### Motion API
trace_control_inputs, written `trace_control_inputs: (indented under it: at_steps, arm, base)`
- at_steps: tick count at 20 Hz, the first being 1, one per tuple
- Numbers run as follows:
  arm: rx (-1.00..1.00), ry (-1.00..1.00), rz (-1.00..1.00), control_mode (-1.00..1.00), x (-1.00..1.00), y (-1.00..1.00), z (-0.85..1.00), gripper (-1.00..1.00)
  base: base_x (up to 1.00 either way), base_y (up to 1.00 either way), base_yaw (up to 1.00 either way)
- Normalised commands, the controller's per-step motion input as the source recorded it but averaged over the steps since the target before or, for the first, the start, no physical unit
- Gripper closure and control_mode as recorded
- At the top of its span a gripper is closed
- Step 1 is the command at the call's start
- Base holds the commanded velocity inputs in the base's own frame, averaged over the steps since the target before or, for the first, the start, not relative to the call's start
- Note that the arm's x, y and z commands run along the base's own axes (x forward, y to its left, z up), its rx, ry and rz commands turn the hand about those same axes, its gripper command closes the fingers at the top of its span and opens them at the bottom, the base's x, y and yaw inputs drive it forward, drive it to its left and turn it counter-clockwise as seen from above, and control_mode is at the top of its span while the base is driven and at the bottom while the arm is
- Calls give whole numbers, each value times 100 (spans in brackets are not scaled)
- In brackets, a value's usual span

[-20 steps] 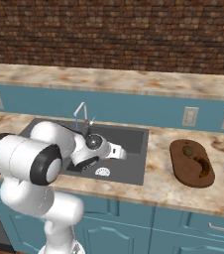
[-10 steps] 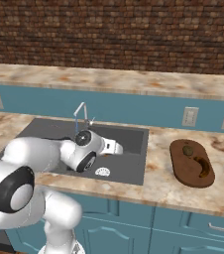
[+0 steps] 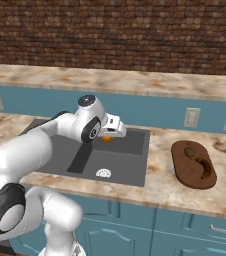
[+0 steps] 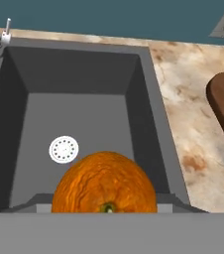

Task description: Pick the tangerine, banana, kiwi from the sink and place them on the cutting board to airdry. Then turn off the sink faucet.

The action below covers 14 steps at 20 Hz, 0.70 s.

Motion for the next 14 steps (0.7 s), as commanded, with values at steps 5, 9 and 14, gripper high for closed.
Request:
trace_control_inputs:
  at_steps: [5, 9, 14]
  arm:
    - [2, 9, 0, -100, -60, 0, 33, 100]
    - [1, 2, 0, -100, -76, 0, 18, 100]
    - [0, 0, 0, -100, -59, -7, 16, 100]
  base:
    - [0, 0, 0]
    - [0, 0, 0]
    - [0, 0, 0]
